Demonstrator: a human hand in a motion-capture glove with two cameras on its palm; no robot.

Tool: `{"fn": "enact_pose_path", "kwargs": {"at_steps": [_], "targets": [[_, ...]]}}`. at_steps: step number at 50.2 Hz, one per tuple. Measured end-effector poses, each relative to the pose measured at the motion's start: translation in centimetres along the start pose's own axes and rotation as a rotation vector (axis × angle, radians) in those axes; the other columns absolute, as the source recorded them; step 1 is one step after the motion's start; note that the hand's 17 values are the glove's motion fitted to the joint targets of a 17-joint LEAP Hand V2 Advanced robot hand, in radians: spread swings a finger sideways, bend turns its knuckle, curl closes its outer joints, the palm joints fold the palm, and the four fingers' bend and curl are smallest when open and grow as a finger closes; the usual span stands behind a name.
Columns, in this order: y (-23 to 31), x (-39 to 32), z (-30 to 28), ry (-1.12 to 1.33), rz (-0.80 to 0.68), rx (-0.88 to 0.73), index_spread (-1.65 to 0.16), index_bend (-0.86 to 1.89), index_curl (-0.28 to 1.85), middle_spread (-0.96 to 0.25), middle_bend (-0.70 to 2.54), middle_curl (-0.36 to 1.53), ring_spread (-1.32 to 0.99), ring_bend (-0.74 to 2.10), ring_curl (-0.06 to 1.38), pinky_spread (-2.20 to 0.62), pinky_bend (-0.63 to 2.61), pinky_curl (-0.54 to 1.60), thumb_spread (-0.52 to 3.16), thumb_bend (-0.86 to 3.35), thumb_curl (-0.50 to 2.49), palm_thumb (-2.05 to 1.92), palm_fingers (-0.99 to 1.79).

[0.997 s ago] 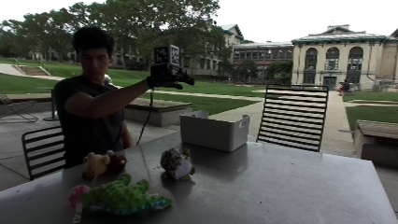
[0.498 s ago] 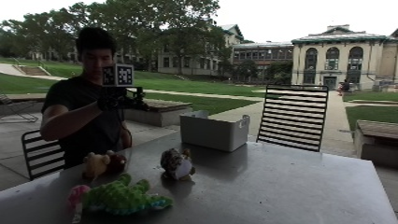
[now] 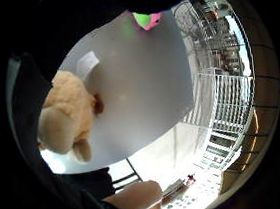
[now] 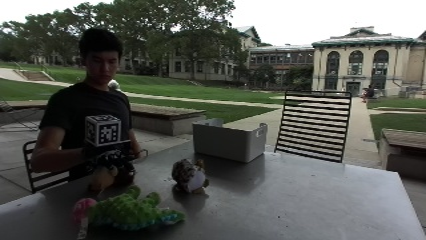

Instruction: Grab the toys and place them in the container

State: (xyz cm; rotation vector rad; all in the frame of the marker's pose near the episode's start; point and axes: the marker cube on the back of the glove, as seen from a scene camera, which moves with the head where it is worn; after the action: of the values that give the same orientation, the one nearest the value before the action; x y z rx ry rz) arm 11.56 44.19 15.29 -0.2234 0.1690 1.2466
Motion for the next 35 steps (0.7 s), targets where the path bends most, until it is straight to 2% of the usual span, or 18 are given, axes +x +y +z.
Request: {"fn": "enact_pose_path", "kwargs": {"at_steps": [9,21,22,23,25,27,31,32,34,35], "targets": [[0.8,0.3,2.6,0.009,0.041,-0.026,-0.33,0.70,0.53,0.00,0.15,0.28,0.00,0.11,0.05,0.10,0.75,0.36,1.05,-0.03,0.18,-0.02,-0.02],[1.6,1.2,4.7,-0.152,0.101,-0.049,-0.22,1.15,0.65,0.00,0.09,0.24,-0.01,0.18,0.03,0.03,1.00,0.40,1.28,0.14,0.26,0.28,0.30],[1.8,1.1,4.7,-0.156,0.105,-0.044,-0.21,1.16,0.65,0.00,0.09,0.23,-0.01,0.19,0.03,0.01,1.01,0.41,1.30,0.15,0.27,0.30,0.31],[1.9,1.0,4.6,-0.159,0.110,-0.040,-0.21,1.16,0.65,0.00,0.12,0.24,-0.01,0.14,0.03,0.04,0.98,0.40,1.29,0.11,0.25,0.24,0.20],[2.3,0.8,4.5,-0.160,0.122,-0.030,-0.17,1.20,0.68,0.00,0.11,0.23,-0.01,0.31,0.07,-0.08,1.08,0.43,1.36,0.25,0.31,0.46,0.49],[2.6,0.5,4.2,-0.154,0.126,-0.017,-0.15,1.20,0.67,0.00,0.10,0.21,-0.02,0.33,0.07,-0.13,1.08,0.41,1.39,0.28,0.33,0.50,0.51],[2.5,0.6,3.5,-0.126,0.113,-0.004,-0.10,1.19,0.67,-0.01,0.18,0.22,-0.07,0.55,0.13,-0.21,1.01,0.39,1.42,0.38,0.39,0.68,0.75],[2.4,0.7,3.3,-0.113,0.115,0.000,-0.09,1.21,0.68,-0.01,0.14,0.21,-0.06,0.51,0.12,-0.22,1.03,0.39,1.43,0.38,0.39,0.68,0.70],[2.2,0.9,3.0,-0.071,0.126,0.018,-0.07,1.16,0.67,-0.03,0.23,0.23,-0.13,0.69,0.18,-0.27,0.95,0.37,1.41,0.43,0.43,0.77,0.91],[2.0,1.0,2.8,-0.050,0.133,0.030,-0.07,1.15,0.67,-0.04,0.22,0.23,-0.15,0.71,0.18,-0.29,0.93,0.36,1.40,0.43,0.44,0.79,0.93]]}}
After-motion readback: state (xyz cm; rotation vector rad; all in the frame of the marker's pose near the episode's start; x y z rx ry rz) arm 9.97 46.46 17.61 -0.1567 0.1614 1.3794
